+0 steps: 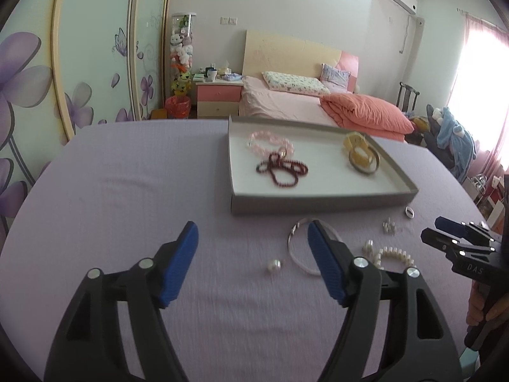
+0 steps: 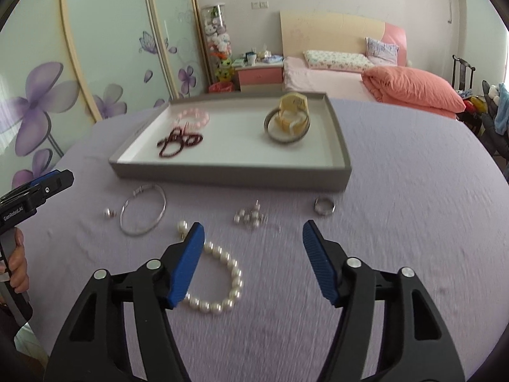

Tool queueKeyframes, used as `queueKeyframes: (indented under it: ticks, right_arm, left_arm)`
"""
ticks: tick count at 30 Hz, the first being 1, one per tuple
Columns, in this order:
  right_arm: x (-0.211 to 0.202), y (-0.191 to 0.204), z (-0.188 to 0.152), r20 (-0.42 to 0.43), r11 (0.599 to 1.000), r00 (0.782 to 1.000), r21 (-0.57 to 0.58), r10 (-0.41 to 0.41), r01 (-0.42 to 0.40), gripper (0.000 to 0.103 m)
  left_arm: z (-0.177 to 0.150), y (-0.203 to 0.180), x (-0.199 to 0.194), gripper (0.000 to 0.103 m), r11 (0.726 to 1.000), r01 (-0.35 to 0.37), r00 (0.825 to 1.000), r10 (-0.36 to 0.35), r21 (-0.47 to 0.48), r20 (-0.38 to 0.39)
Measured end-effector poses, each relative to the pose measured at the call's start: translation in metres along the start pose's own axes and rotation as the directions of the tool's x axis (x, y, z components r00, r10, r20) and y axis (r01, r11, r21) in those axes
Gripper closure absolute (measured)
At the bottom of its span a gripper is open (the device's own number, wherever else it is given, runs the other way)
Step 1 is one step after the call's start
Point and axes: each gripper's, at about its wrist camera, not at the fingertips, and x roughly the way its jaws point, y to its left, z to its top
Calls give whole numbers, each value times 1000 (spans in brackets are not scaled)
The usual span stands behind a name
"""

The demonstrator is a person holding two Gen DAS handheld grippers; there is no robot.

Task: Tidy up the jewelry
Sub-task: 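Grasp the pearl bracelet with the right gripper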

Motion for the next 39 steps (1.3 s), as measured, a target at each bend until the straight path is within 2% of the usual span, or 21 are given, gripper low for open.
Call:
queueKeyframes:
  ticks: [7,16,27,30,34,39]
  right_arm:
    - [8,10,-20,-68,999,997,-28,23,-25,50]
    - [22,20,-28,-125,997,992,-70,13,-22,62]
    - [25,25,-26,-113,994,993,-105,-25,13,74]
    - [23,28,-28,-108,992,994,-123,-27,14,92]
    - [21,29,-29,-114,991,993,-128,-40,25,93]
    - [16,17,-27,-118,998,993,-62,-17,10,94]
  left_arm:
    - [-24,-8,2,24,999,3,999,-1,42,-33]
    - [-34,-12,9,23,998,16,998,-13,65,-55]
    - [-39,-14,17,23,997,17,997,-12,71,-77]
    - [-39,-15,18,23,997,16,997,-9,78,-81]
    - [-40,-17,19,23,996,12,996,-5,85,-85]
    - [-40,-20,22,23,996,7,995,2,90,-100]
